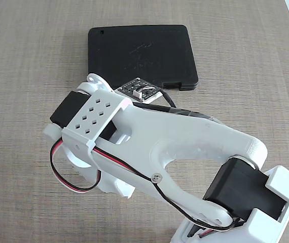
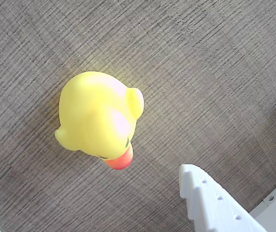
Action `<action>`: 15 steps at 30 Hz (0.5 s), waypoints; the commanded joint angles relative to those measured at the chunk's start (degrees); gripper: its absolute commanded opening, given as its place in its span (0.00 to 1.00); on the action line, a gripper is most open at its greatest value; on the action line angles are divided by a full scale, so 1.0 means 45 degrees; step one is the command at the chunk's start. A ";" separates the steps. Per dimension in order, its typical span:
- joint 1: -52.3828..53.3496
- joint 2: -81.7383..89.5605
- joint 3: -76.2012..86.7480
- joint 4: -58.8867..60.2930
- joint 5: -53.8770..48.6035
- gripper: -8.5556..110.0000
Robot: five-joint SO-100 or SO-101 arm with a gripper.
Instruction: Grasp a duck and put it on the black surface.
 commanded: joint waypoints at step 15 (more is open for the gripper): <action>0.0664 -0.0820 0.0449 -0.1426 -0.0098 0.41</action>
